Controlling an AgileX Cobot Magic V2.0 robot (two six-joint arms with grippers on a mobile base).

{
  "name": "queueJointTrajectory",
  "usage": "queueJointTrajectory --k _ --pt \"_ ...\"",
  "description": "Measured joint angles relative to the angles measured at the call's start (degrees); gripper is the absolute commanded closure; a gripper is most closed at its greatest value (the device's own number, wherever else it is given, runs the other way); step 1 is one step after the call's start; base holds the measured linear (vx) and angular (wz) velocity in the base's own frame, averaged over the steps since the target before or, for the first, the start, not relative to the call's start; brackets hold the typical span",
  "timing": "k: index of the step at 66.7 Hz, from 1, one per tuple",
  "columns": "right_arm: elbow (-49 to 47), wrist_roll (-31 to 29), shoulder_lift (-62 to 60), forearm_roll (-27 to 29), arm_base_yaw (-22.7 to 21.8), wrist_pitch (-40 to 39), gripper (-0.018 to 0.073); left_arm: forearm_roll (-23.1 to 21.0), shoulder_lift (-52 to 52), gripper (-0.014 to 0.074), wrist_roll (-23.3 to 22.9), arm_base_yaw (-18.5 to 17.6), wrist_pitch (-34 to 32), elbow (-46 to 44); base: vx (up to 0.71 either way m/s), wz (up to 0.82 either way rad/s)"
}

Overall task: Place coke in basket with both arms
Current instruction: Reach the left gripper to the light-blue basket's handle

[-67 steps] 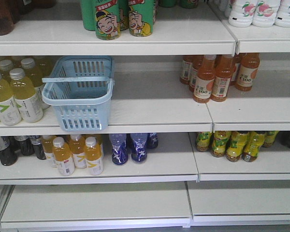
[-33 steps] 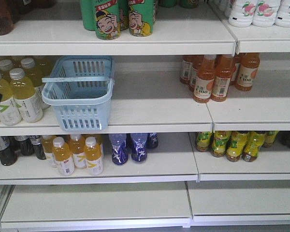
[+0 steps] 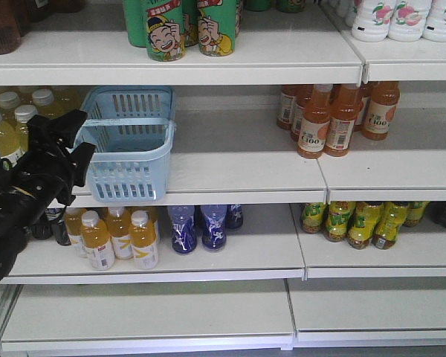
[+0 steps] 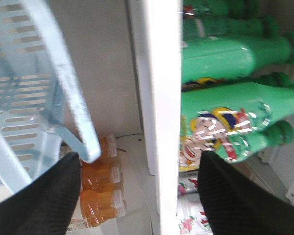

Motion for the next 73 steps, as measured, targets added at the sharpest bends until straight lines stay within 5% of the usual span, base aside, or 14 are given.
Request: queueJointTrajectory --k 60,73 --pt "0.00 0.00 0.00 0.00 0.00 0.19 0.0564 -0.15 16.23 0.0105 -1.72 0.00 8.07 -22.69 0.00 0.00" --pt "0.00 0.00 0.00 0.00 0.00 0.19 0.0564 -0.15 17.51 0.0166 -2.99 0.00 8.62 -25.67 0.00 0.00"
